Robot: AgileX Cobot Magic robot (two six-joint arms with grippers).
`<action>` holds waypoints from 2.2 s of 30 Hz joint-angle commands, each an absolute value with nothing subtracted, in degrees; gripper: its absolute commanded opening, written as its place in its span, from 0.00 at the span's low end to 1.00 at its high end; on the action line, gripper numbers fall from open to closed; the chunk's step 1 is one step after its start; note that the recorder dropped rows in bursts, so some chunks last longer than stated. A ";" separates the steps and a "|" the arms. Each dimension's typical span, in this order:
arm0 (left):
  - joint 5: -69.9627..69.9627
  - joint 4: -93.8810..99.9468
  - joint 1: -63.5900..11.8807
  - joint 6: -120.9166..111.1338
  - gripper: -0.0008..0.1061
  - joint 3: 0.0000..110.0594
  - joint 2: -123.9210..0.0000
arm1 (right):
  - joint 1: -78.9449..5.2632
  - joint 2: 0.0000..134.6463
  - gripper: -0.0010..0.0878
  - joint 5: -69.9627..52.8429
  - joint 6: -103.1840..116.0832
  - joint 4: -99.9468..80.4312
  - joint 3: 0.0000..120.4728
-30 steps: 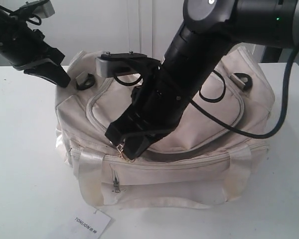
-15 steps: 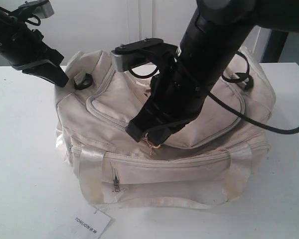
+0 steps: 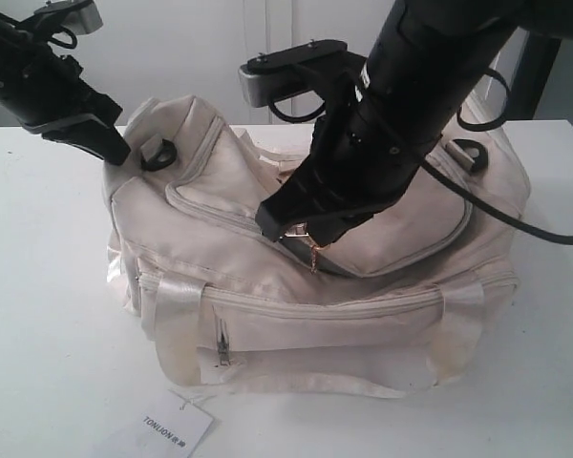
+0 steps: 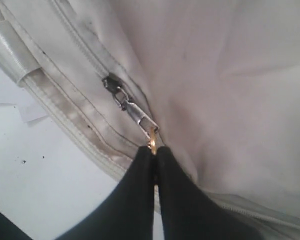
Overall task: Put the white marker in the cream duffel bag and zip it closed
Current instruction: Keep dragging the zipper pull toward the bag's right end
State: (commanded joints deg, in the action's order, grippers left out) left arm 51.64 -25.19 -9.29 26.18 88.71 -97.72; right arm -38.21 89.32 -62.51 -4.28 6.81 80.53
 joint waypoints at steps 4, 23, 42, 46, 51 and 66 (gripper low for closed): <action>51.54 -25.19 -9.29 23.37 0.11 88.71 -97.72 | -38.21 89.32 0.01 -61.07 -4.28 9.98 80.53; 62.98 -25.19 -9.29 16.01 0.60 88.71 -95.85 | -38.21 89.32 0.01 -60.95 -4.28 10.87 80.53; 54.94 -30.54 -9.29 16.07 0.60 76.93 -90.78 | -38.21 89.32 0.01 -61.11 -4.28 10.98 80.53; 52.13 -35.12 -9.29 19.27 0.60 73.80 -90.78 | -38.21 89.32 0.01 -61.11 -4.28 10.98 80.53; 50.40 -35.73 -9.29 21.36 0.48 71.84 -90.78 | -38.21 89.32 0.01 -61.11 -4.28 10.98 80.53; 50.11 -35.33 -9.29 25.90 0.01 71.32 -90.78 | -38.21 89.32 0.01 -61.11 -4.28 10.98 80.53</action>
